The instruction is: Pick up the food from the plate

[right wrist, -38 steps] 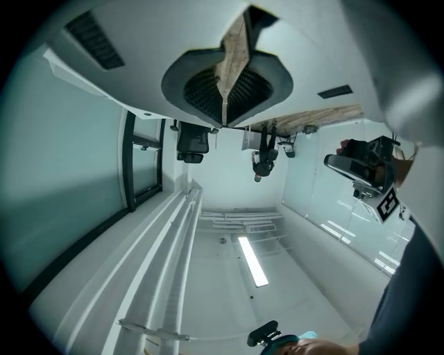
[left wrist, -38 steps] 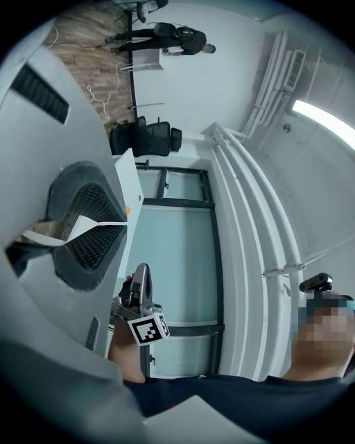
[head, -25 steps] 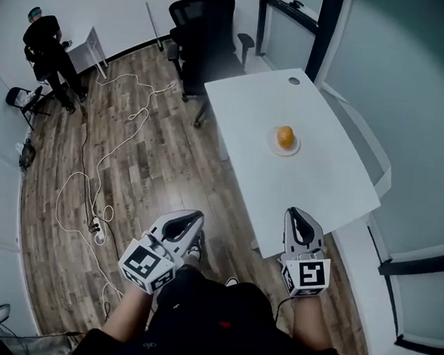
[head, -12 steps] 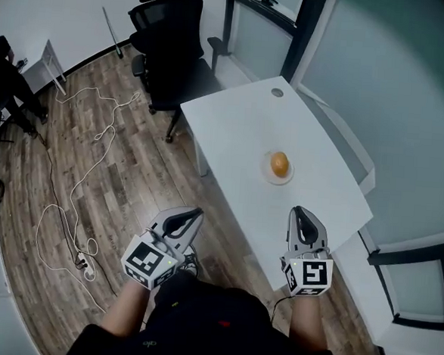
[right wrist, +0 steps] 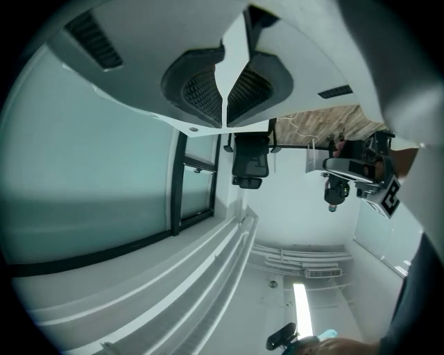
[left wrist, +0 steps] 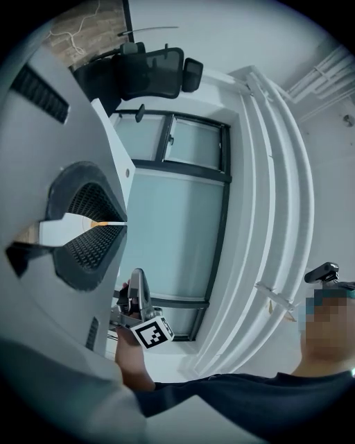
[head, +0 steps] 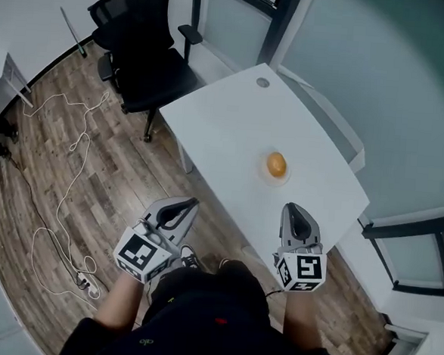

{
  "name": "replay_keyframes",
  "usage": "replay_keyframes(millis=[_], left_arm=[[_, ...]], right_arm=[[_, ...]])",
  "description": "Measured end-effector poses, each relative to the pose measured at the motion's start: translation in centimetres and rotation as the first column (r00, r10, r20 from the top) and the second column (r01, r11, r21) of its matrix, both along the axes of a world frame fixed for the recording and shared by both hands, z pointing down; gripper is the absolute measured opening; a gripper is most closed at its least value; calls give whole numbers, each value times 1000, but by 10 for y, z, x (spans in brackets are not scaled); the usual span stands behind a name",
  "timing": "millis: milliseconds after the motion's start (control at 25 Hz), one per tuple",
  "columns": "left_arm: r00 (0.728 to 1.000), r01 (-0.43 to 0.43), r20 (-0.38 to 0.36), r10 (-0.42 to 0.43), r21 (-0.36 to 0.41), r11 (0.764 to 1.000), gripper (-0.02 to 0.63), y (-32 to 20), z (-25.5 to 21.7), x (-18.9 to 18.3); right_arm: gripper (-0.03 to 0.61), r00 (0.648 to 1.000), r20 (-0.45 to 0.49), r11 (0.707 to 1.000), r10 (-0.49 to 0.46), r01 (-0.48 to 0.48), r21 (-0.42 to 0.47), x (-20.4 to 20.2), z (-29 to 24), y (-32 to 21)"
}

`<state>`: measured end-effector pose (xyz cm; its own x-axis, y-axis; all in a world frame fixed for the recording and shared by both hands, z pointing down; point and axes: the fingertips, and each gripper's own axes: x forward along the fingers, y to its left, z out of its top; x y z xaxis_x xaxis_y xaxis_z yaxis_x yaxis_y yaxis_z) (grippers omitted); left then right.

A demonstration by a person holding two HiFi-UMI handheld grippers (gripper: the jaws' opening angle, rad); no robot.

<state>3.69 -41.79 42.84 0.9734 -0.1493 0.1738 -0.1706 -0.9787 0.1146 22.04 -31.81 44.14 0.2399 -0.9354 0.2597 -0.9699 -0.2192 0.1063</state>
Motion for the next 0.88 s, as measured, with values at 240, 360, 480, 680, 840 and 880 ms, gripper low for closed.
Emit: replay_keyframes(millis=[240, 360, 480, 680, 840, 880], left_arm=[[1000, -16, 7, 16, -47, 999, 34, -13, 4, 52], [1000, 13, 28, -12, -51, 999, 33, -20, 13, 75], [998, 34, 64, -29, -82, 996, 34, -24, 28, 99], [989, 81, 135, -62, -145, 986, 34, -32, 65, 112], [984, 79, 173, -48, -173, 982, 33, -34, 84, 114], [983, 82, 179, -50, -181, 980, 33, -36, 88, 113]], right_arm=[[38, 997, 59, 996, 51, -46, -77, 59, 36, -14], [40, 996, 90, 992, 20, -9, -125, 86, 62, -32], [177, 993, 118, 984, -2, 23, -179, 118, 93, -51], [315, 987, 160, 966, 15, 26, -256, 157, 154, -93], [358, 985, 172, 937, 7, 53, -346, 175, 207, -124], [362, 984, 176, 927, 6, 61, -371, 178, 220, -130]])
